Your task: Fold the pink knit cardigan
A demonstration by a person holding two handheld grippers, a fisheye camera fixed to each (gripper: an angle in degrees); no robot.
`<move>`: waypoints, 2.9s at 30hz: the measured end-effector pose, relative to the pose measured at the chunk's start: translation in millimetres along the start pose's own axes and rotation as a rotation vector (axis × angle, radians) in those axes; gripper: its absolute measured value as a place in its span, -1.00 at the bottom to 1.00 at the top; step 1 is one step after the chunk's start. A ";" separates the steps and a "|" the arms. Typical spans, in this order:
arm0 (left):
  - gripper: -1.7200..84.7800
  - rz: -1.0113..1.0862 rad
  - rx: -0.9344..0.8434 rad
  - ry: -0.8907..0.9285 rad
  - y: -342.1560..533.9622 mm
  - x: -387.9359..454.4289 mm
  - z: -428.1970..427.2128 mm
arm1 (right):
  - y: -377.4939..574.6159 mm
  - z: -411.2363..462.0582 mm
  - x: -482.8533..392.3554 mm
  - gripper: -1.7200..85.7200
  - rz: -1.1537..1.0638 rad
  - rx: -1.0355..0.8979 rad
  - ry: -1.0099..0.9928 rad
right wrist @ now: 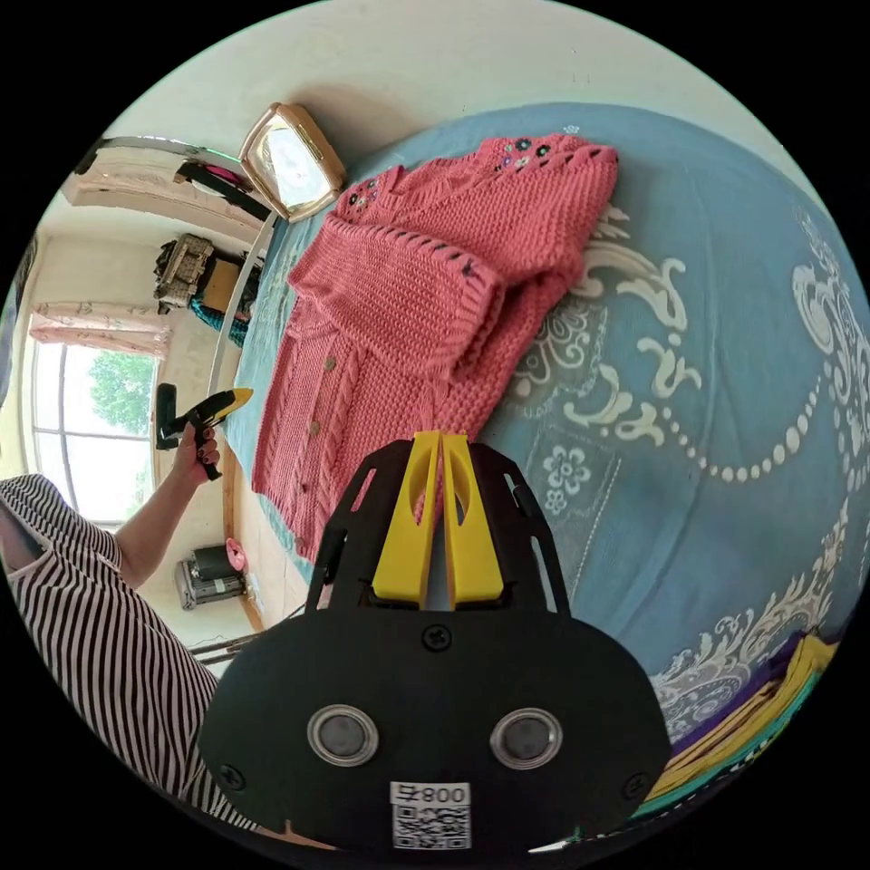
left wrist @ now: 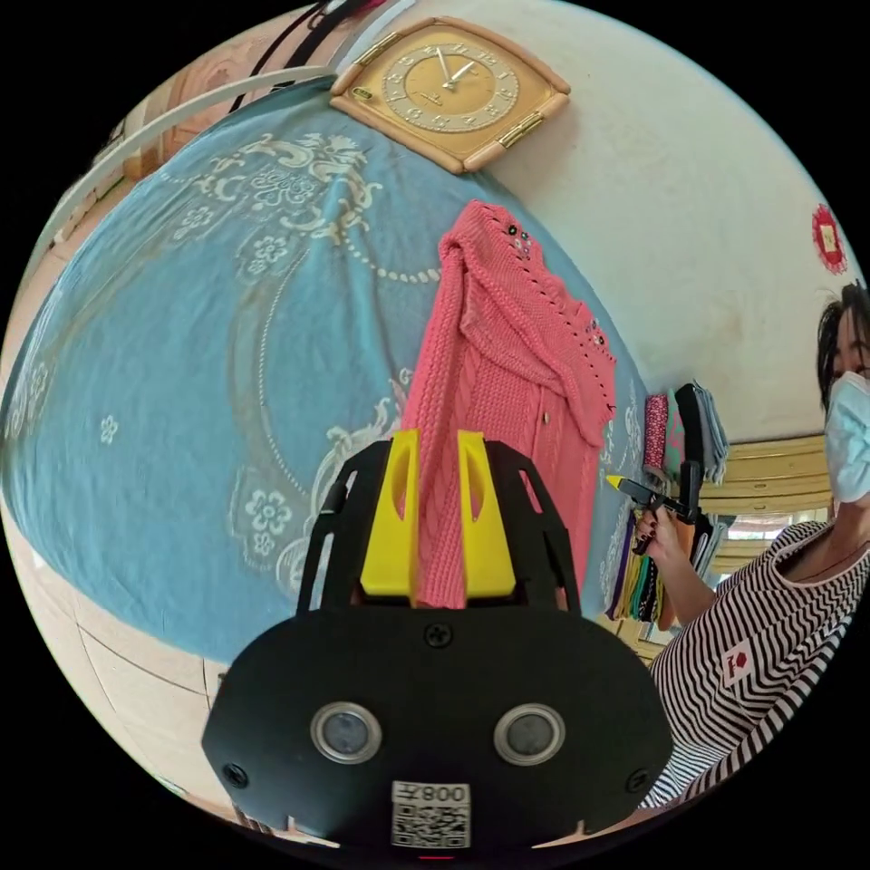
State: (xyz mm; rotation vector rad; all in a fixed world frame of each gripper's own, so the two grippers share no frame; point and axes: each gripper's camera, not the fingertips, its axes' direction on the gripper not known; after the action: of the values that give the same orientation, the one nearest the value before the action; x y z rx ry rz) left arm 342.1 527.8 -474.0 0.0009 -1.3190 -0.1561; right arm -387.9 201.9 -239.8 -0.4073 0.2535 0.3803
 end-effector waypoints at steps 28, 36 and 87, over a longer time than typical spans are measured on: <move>-0.72 -0.090 -0.194 -0.039 41.8 -83.3 47.0 | 99.4 72.1 63.8 -0.79 0.238 -0.213 -0.233; -0.78 -0.105 -0.226 -0.082 29.5 -92.3 58.8 | 101.3 92.7 68.5 -0.81 0.233 -0.264 -0.241; -0.88 0.135 0.063 0.441 -385.3 121.0 83.9 | -208.3 -164.0 112.3 -0.91 -0.070 0.200 -0.241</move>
State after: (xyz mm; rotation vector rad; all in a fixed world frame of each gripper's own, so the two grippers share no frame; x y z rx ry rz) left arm 246.5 140.1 -370.8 -0.0002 -0.8798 0.0029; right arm -228.9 -10.9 -350.8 -0.1708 0.0414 0.3280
